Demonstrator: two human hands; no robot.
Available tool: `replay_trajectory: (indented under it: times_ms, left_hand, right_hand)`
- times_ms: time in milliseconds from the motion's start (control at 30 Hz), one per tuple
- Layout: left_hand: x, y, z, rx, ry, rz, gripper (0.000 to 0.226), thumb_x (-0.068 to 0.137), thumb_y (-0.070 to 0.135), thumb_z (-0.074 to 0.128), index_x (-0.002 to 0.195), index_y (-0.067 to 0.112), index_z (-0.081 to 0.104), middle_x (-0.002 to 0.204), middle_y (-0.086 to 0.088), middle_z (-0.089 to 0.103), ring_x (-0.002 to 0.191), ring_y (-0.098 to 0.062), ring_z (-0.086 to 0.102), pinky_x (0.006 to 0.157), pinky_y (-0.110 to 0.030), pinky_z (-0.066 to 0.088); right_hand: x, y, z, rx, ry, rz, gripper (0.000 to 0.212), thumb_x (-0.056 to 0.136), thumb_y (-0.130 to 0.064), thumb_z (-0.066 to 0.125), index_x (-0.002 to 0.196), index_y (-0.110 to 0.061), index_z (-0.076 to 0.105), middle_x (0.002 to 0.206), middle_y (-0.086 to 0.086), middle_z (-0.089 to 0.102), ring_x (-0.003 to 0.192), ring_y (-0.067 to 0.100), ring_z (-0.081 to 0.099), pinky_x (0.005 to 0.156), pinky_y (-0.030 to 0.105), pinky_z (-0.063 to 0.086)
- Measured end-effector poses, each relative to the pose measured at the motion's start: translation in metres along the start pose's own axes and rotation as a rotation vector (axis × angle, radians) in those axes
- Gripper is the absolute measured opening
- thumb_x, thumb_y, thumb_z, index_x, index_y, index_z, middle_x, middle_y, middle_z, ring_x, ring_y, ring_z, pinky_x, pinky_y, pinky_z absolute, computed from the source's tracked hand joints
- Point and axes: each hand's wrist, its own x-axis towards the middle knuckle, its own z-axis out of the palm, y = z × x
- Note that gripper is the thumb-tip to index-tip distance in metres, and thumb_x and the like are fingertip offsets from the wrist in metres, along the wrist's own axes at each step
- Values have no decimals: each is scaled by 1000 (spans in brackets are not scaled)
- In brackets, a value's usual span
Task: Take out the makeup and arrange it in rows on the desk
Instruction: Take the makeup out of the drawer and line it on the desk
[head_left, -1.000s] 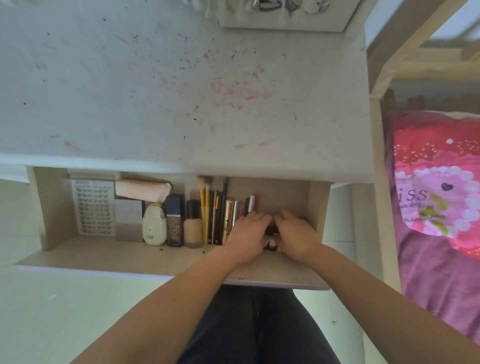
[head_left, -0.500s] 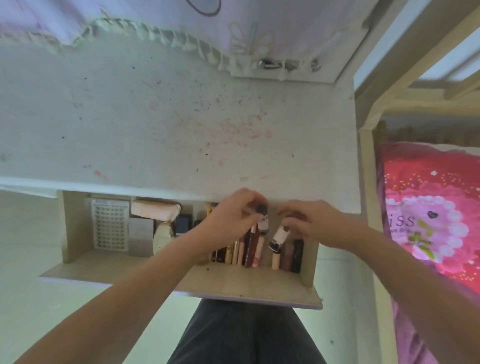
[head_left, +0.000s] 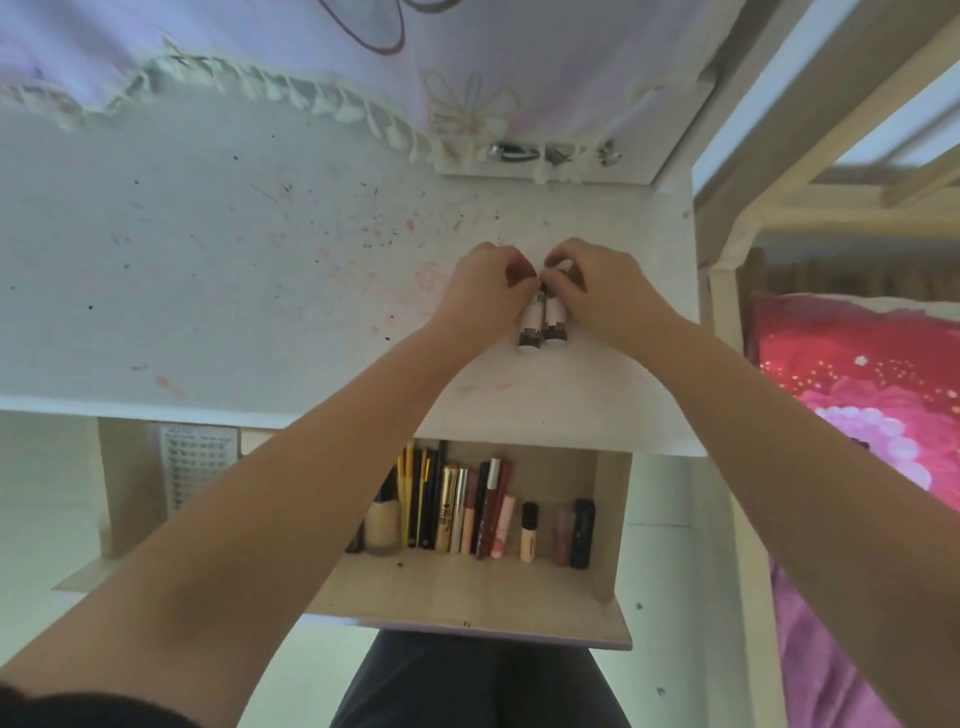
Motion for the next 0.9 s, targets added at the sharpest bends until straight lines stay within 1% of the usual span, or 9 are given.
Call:
replay_trajectory:
  times_ms: [167,267,333,400,500,567,633,800,900]
  left_hand:
    - [-6,0,3,13,33,9,17,90,23,57,100,12,64,94,-4,58,80,-14,53,71,-22,39]
    - [-25,0,-4,-51,74,20,17,92,22,54,106,12,59,97,-5,59,80,-16,58,74,-22,45]
    - [-60,-6,-5,-104,156,106,9,93,21,50,96,15,55,87,2,57,76,-8,55,71,-19,46]
    - [-109,-21,4,-112,114,214,8,92,29,44,86,26,48,73,14,49,69,2,49,63,-12,43]
    - [-172,-59,40,98,-243,253,15,92,36,39,89,30,52,79,16,52,73,5,51,64,-20,49]
    - [-186,-84,70,269,-422,217,26,96,29,40,114,21,57,104,3,60,94,-10,57,81,-34,51]
    - [-182,-97,89,353,-489,136,36,97,25,41,131,15,48,122,-6,54,106,-22,55,86,-37,50]
    - [-168,-106,118,587,-619,74,64,89,16,56,145,11,24,145,-16,27,124,-35,41,87,-46,47]
    - [-174,-106,122,625,-577,64,59,89,15,55,141,12,28,140,-16,31,126,-34,38,87,-45,48]
  right_hand:
    - [-7,-4,8,-5,89,43,27,96,-28,48,113,-8,56,97,8,61,84,21,55,72,28,39]
    - [-27,-7,0,61,123,86,28,97,-26,46,119,-11,54,88,-1,55,75,13,50,67,19,34]
    - [-60,-10,-4,133,215,29,20,97,-22,45,110,-12,57,75,-9,51,66,6,47,61,9,32]
    - [-108,-9,8,191,235,-61,15,94,-17,46,98,-13,60,68,-15,49,61,3,47,60,4,35]
    - [-172,3,61,118,-67,4,13,95,-15,47,94,-15,61,73,-12,55,67,-3,53,65,7,38]
    - [-188,16,101,22,-313,165,18,98,-17,42,106,-13,58,91,3,62,83,13,60,72,21,43]
    - [-185,28,131,-59,-458,285,26,100,-17,36,119,-11,52,109,10,62,97,26,60,80,28,43]
    - [-171,38,171,-216,-524,306,32,95,-6,38,126,-10,48,126,15,53,110,29,55,93,35,43]
    - [-173,33,178,-226,-532,271,32,94,-7,44,126,-12,46,128,12,50,110,27,57,94,34,44]
